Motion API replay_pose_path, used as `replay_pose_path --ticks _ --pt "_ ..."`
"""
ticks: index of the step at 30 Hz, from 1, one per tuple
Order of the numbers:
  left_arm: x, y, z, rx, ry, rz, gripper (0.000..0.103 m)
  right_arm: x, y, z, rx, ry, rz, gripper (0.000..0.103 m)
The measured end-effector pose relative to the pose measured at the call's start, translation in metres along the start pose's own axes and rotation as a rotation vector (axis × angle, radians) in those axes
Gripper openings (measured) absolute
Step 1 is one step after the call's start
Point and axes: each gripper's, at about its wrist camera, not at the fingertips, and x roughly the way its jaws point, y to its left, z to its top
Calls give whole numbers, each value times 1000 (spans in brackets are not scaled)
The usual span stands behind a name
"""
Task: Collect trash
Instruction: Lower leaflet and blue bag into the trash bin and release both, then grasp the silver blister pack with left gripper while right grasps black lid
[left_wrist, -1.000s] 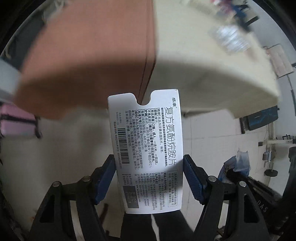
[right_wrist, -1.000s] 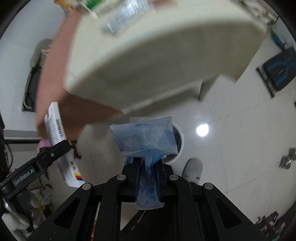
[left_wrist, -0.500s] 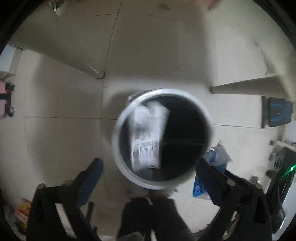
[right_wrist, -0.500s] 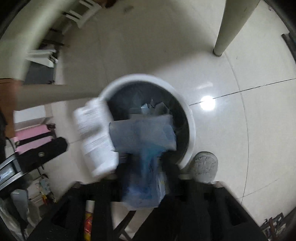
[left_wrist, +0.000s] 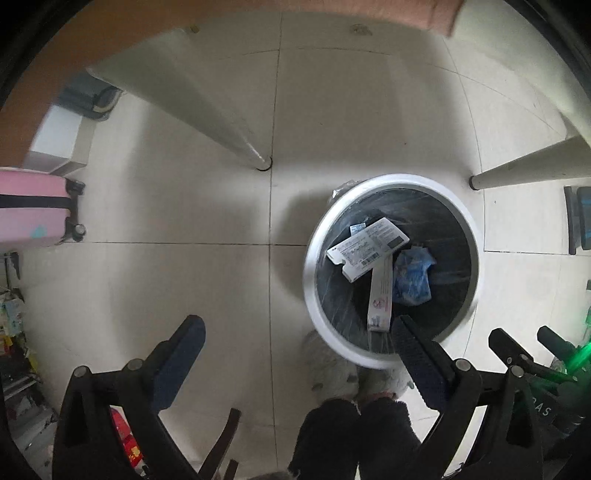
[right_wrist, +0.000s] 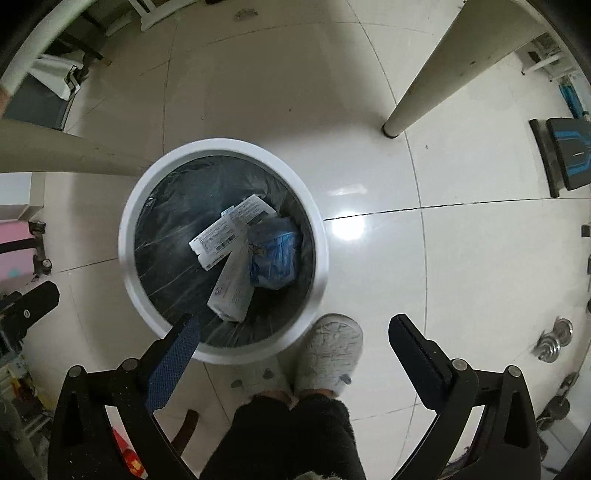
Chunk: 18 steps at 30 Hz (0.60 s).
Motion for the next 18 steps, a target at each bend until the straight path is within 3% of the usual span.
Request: replay_pose_path --ticks 7,18 --pt "-42 -1 -14 -12 -19 -13 103 -61 7 -19 -1 -30 -2 103" --pt "-163 -2 -50 15 -70 -40 103 -208 10 -54 -33 -116 22 103"
